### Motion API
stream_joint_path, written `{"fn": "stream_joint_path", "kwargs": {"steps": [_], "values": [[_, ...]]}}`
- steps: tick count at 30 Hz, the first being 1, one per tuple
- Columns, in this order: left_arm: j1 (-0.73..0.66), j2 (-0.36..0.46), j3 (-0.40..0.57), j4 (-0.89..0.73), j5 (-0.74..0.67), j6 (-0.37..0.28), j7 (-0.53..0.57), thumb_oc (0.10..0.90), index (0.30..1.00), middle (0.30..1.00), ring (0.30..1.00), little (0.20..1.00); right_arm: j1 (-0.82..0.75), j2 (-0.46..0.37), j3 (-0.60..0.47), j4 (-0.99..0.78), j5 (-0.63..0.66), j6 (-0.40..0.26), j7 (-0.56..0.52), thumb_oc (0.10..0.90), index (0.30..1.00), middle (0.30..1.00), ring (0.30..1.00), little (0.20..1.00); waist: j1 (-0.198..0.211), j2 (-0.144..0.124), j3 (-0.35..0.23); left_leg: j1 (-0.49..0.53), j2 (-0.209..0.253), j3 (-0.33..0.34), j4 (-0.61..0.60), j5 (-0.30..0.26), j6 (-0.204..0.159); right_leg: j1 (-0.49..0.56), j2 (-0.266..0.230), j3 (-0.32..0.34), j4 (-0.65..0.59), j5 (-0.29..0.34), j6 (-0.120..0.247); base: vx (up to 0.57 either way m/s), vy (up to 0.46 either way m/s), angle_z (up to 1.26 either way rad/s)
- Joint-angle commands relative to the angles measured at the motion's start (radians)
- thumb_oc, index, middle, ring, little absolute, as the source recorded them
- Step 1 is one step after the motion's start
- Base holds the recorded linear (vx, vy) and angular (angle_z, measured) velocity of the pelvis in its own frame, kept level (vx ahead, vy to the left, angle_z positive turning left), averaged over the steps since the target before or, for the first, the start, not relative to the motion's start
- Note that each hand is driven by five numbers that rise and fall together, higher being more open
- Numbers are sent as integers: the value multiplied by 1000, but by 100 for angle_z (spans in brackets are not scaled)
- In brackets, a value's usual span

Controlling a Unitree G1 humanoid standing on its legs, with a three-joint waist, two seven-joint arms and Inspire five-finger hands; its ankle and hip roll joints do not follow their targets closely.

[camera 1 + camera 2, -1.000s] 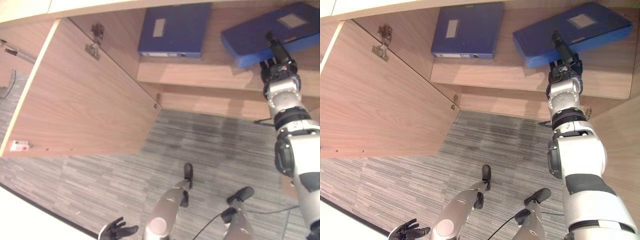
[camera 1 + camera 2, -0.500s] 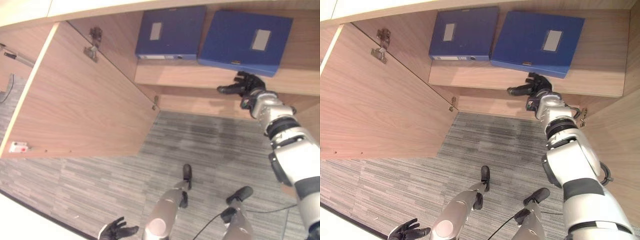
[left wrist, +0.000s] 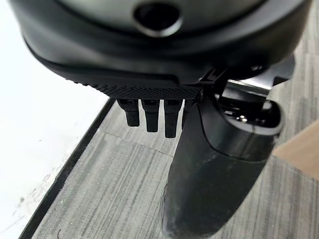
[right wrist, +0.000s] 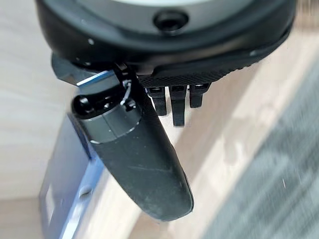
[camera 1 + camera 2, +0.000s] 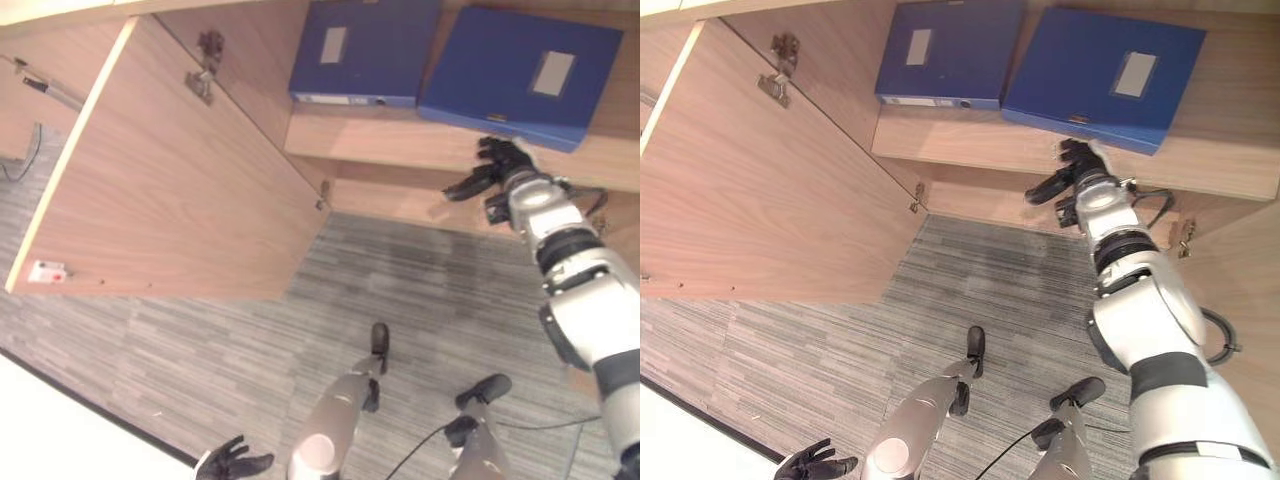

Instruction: Put the empty folder in the office cabinet

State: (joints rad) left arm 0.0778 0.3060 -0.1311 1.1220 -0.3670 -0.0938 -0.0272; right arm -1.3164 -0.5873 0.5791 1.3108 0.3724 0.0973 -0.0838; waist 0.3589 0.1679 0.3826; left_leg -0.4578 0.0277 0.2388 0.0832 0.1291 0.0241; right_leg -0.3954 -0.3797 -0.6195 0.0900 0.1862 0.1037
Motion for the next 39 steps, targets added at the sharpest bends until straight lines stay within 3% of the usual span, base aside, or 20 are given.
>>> {"fn": "stream_joint_path", "kwargs": {"steps": [1, 6, 8, 10, 11, 12, 15, 17, 20, 24, 25, 33, 34, 35, 36, 39], "values": [[99, 125, -45, 38, 28, -9, 48, 800, 900, 900, 900, 900, -140, -2, 104, -20, -84, -81, -41, 800, 900, 900, 900, 900, 28, -26, -23, 55, 17, -191, -90, -58, -112, 11, -4, 99, 80, -80, 116, 6, 62, -1], [103, 105, -66, -11, 14, -13, 48, 800, 900, 900, 900, 900, -107, 4, 165, -117, -193, -91, -54, 800, 900, 900, 900, 900, 2, -53, -39, 62, -7, -187, -26, -108, -101, 76, -20, 122, 20, -42, 127, 35, 122, -3], [109, 86, -74, -20, 12, -9, 42, 800, 900, 900, 900, 900, -67, -9, 170, -144, -237, -89, -41, 800, 900, 900, 900, 900, -20, -51, -59, 94, -28, -194, -14, -127, -87, 108, -50, 154, 24, -9, 141, 135, 183, -9], [105, 80, -84, -22, 19, -4, 35, 800, 900, 900, 900, 900, -34, -21, 170, -165, -258, -93, -34, 800, 900, 900, 900, 900, -38, -47, -69, 122, -38, -208, -12, -132, -79, 133, -58, 195, 40, -19, 138, 152, 139, 6], [91, 86, -92, -24, 34, -5, 31, 800, 900, 900, 900, 900, 2, -31, 161, -177, -290, -97, -23, 800, 900, 900, 900, 900, -69, -43, -72, 165, -48, -219, -8, -140, -69, 150, -47, 285, 85, -48, 120, 76, 127, 11], [74, 87, -97, -30, 46, -8, 29, 800, 900, 900, 900, 900, 24, -33, 157, -182, -296, -101, -18, 800, 900, 900, 900, 900, -91, -49, -71, 174, -52, -214, -9, -114, -63, 155, -13, 312, 71, -56, 92, 108, 130, 19], [59, 85, -107, -51, 53, -10, 26, 800, 900, 900, 900, 900, 43, 1, 142, -176, -288, -102, -13, 800, 900, 900, 900, 900, -112, -64, -79, 226, -57, -208, -32, -122, -66, 147, 55, 309, 0, -49, 85, 85, -24, 28], [27, 72, -107, -58, 31, -8, 25, 800, 900, 900, 900, 900, 53, 27, 155, -186, -287, -101, 6, 800, 900, 900, 900, 900, -164, -73, -70, 291, -55, -219, -44, -140, -69, 75, 122, 354, -56, -25, 89, 189, -87, -9], [19, 60, -105, -81, 24, -10, 23, 800, 900, 900, 900, 900, 68, 14, 180, -210, -311, -99, 25, 800, 900, 900, 900, 900, -185, -88, -63, 318, -68, -230, -37, -152, -69, 66, 131, 362, -87, -11, 87, 157, -95, -2], [21, 44, -107, -107, 14, -14, 19, 800, 900, 900, 900, 900, 113, 12, 198, -197, -342, -95, 59, 800, 900, 900, 900, 900, -193, -104, -90, 330, -58, -246, -50, -158, -79, 85, 144, 380, -100, 5, 77, 154, -189, 5], [30, 42, -117, -126, 10, -14, 12, 800, 900, 900, 900, 900, 129, 22, 208, -190, -347, -96, 63, 800, 900, 900, 900, 900, -191, -102, -101, 334, -35, -254, -67, -154, -87, 88, 158, 379, -97, -5, 69, 132, -208, -10], [15, 35, -146, -101, 4, -13, 25, 800, 900, 900, 900, 900, 122, 51, 234, -184, -346, -103, 50, 800, 900, 900, 900, 900, -198, -95, -85, 310, 20, -263, -57, -147, -112, 55, 191, 386, -31, -66, 38, 50, -170, 0], [4, 28, -144, -93, -6, -13, 32, 800, 900, 900, 900, 900, 126, 59, 247, -204, -346, -114, 45, 800, 900, 900, 900, 900, -203, -95, -61, 286, 36, -252, 18, -162, -124, 58, 201, 394, -1, -103, 19, -54, -265, -6], [-15, 22, -143, -81, -10, -15, 40, 800, 900, 900, 900, 900, 115, 56, 271, -230, -365, -122, 44, 800, 900, 900, 900, 900, -199, -97, -28, 220, 38, -243, 152, -135, -142, 72, 204, 389, 13, -127, -3, -79, -333, 19], [-28, 17, -143, -73, -14, -17, 49, 800, 900, 900, 900, 900, 109, 56, 284, -236, -370, -124, 42, 800, 900, 900, 900, 900, -196, -95, -10, 183, 46, -238, 212, -97, -149, 79, 207, 380, 22, -143, -14, -95, -251, 32], [-53, 10, -154, -67, -11, -17, 59, 800, 900, 900, 900, 900, 90, 66, 303, -228, -387, -120, 35, 800, 900, 900, 900, 900, -184, -89, 7, 115, 51, -223, 206, -47, -145, 84, 217, 371, 35, -172, -25, -4, -82, 21]]}}
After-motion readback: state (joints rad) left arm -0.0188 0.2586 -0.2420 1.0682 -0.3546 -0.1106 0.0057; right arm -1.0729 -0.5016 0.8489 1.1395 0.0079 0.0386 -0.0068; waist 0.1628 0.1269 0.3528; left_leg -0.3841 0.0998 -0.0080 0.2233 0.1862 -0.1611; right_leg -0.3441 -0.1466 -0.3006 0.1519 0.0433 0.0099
